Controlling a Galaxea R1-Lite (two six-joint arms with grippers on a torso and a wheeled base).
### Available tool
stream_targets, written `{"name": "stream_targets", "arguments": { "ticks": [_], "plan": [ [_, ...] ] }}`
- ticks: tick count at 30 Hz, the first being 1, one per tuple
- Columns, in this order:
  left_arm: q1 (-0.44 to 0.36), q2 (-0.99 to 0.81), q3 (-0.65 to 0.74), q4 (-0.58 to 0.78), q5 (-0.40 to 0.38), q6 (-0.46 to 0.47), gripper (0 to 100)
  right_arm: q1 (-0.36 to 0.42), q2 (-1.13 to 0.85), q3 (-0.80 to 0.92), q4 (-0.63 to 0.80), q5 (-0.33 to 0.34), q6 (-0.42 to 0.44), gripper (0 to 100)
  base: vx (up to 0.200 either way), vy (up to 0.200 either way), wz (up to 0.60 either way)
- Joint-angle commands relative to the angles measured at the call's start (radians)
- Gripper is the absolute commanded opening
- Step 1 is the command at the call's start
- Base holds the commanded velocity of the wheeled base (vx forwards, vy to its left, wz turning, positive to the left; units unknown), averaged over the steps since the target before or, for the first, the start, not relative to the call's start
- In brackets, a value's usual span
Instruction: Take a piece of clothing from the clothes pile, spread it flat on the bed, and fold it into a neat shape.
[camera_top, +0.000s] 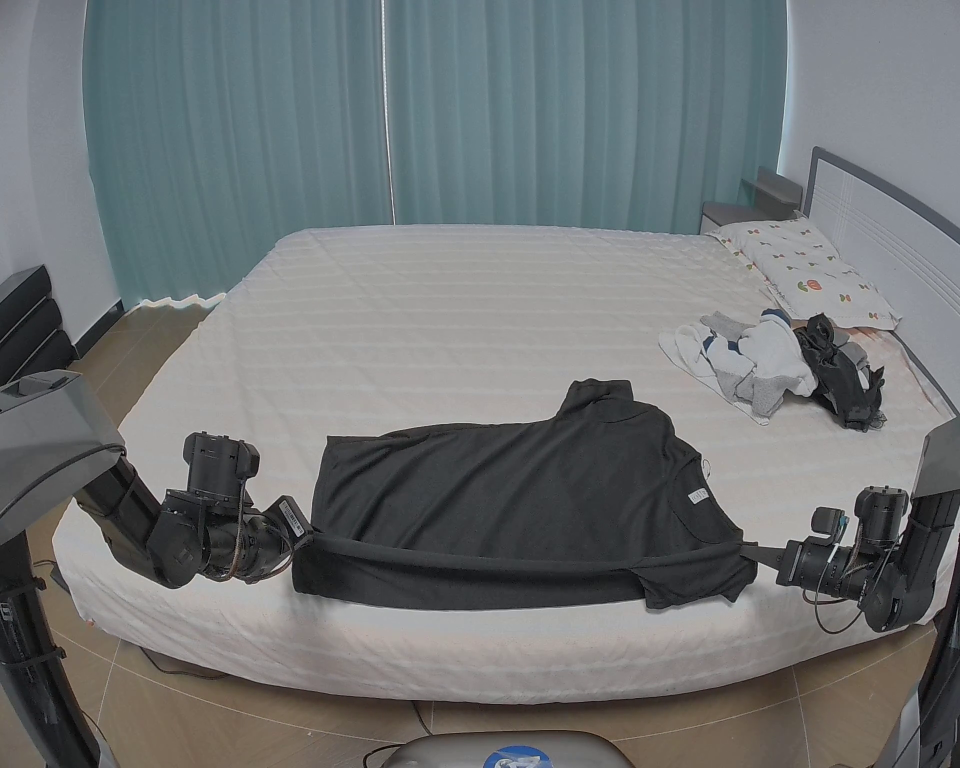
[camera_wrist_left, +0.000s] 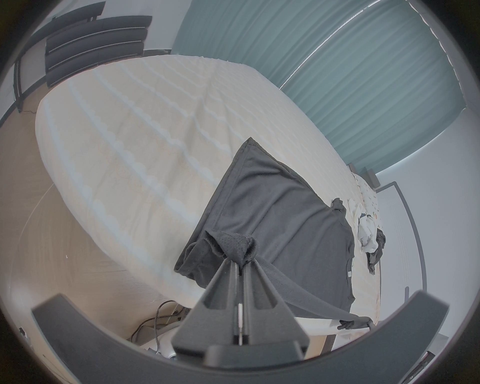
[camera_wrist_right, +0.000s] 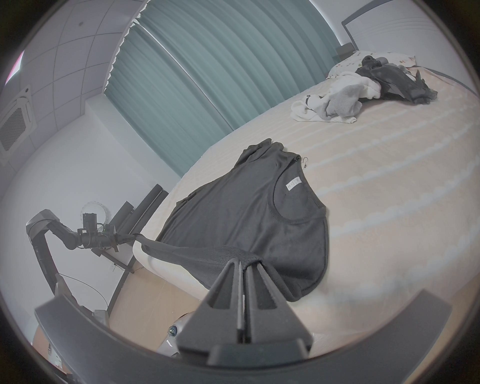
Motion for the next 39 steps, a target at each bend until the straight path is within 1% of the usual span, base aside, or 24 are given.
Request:
{"name": "stream_targets", "arguments": {
  "ticks": [1, 2, 5, 9, 13, 18, 22, 32, 39],
  "plan": [
    [0.000, 0.034, -0.027, 0.000, -0.003, -0.017, 0, 0.017, 0.012, -0.050, -0.002, -0.001, 0.066, 0, 0.000, 0.000, 0.00],
    [0.003, 0.032, -0.027, -0.001, -0.003, -0.020, 0, 0.018, 0.015, -0.075, 0.000, -0.004, 0.106, 0, 0.000, 0.000, 0.00],
    [0.019, 0.034, -0.022, 0.000, -0.004, -0.021, 0, 0.017, 0.035, -0.113, 0.004, -0.008, 0.134, 0, 0.000, 0.000, 0.00],
    [0.027, 0.062, -0.045, -0.001, -0.009, -0.032, 0, 0.017, 0.078, -0.158, 0.024, -0.010, 0.134, 0, 0.000, 0.000, 0.00],
    [0.029, 0.078, -0.065, 0.000, -0.010, -0.032, 0, 0.018, 0.079, -0.182, 0.046, -0.010, 0.137, 0, 0.000, 0.000, 0.00],
    [0.035, 0.091, -0.084, -0.003, -0.013, -0.030, 0, 0.018, 0.078, -0.242, 0.115, -0.033, 0.136, 0, 0.000, 0.000, 0.00],
    [0.032, 0.100, -0.097, -0.015, -0.015, -0.033, 0, 0.018, 0.076, -0.282, 0.159, -0.037, 0.139, 0, 0.000, 0.000, 0.00],
    [0.030, 0.144, -0.153, -0.015, -0.016, -0.032, 0, 0.017, 0.079, -0.302, 0.181, -0.039, 0.145, 0, 0.000, 0.000, 0.00],
    [0.024, 0.195, -0.197, -0.014, -0.013, -0.032, 0, 0.018, 0.084, -0.362, 0.268, -0.039, 0.146, 0, 0.000, 0.000, 0.00]
  ]
}}
